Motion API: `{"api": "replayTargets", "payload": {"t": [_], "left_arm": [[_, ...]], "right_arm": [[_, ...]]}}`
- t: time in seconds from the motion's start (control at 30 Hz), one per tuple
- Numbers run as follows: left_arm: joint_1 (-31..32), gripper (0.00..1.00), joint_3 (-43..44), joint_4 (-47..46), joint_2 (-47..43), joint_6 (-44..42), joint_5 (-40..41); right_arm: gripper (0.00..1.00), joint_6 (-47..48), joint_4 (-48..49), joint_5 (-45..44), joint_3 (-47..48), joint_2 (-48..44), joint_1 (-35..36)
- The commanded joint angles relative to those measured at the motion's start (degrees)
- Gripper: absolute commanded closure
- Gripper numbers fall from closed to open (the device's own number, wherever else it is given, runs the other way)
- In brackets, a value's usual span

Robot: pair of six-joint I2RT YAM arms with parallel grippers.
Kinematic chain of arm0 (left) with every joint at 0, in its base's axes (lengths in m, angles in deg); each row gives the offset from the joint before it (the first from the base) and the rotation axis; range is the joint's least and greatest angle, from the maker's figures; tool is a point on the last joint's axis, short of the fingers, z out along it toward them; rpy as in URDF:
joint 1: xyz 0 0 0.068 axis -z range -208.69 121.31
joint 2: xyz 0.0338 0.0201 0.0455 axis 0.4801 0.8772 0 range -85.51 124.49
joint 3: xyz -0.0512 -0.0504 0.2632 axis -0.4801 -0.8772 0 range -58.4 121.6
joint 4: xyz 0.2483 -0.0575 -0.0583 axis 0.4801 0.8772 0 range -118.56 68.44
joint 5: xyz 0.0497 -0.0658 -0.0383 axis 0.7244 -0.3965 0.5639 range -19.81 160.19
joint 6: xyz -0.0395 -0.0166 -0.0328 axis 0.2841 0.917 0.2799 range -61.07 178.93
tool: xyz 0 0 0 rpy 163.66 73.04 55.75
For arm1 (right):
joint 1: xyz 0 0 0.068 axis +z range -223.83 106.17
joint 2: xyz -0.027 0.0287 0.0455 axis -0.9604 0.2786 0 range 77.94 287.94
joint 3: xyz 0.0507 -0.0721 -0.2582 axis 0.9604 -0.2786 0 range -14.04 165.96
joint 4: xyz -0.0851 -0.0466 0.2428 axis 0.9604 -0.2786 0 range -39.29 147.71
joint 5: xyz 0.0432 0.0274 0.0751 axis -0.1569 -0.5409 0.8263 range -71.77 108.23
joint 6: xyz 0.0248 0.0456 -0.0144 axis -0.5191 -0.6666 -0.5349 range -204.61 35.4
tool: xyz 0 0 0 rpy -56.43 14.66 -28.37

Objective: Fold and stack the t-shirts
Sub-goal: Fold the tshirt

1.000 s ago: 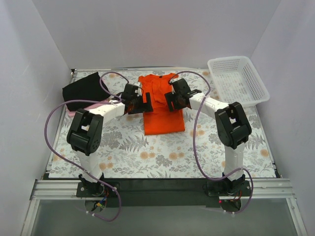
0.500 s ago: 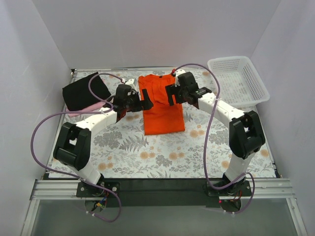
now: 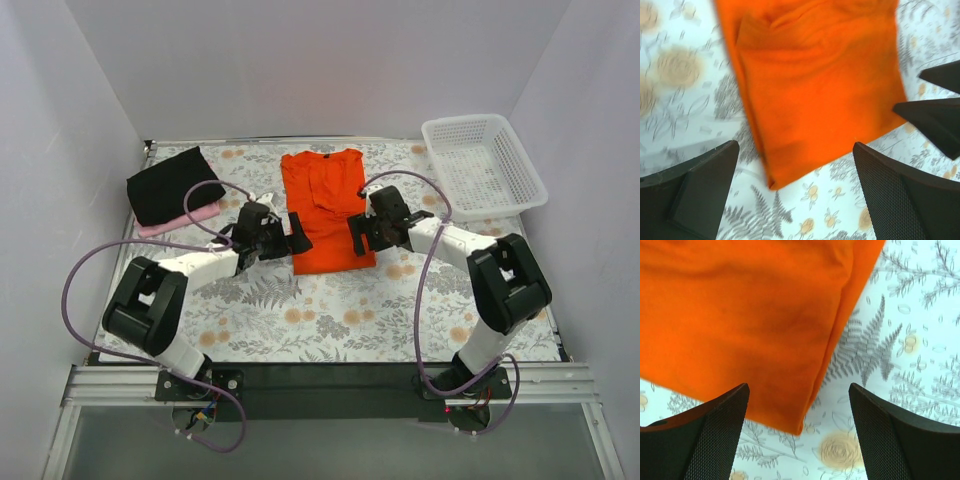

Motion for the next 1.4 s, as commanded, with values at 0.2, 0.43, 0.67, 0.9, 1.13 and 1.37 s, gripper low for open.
{"api": "replayTargets", "payload": {"t": [0.2, 0.43, 0.67, 0.9, 1.13, 1.37], "left_arm": [[2.52, 0.11, -6.6, -0.49, -4.81, 2.53, 2.76], [2.78, 0.12, -9.5, -0.4, -5.6, 3.76, 3.38], [3.4, 0.23, -9.41, 0.12, -3.58, 4.12, 5.48], [5.68, 0.38, -9.5, 0.83, -2.08, 4.64, 6.19], [7.09, 0.49, -9.41, 1.53, -1.38, 5.17, 7.24], [7.27, 0.6, -10.9, 2.06, -1.38, 6.05, 9.17]], "right_arm": [[0.26, -3.06, 4.63, -2.06, -8.49, -10.82, 0.64], [0.26, -3.77, 5.07, -2.77, -11.4, -10.56, 0.64], [0.26, -3.94, 5.51, -4.0, -12.27, -9.95, 0.55], [0.3, -4.29, 7.0, -1.81, -12.98, -8.01, 0.55], [0.44, -5.08, 7.35, -0.66, -14.82, -8.37, 0.55], [0.53, -5.44, 8.58, 1.01, -16.32, -7.4, 0.55]]}}
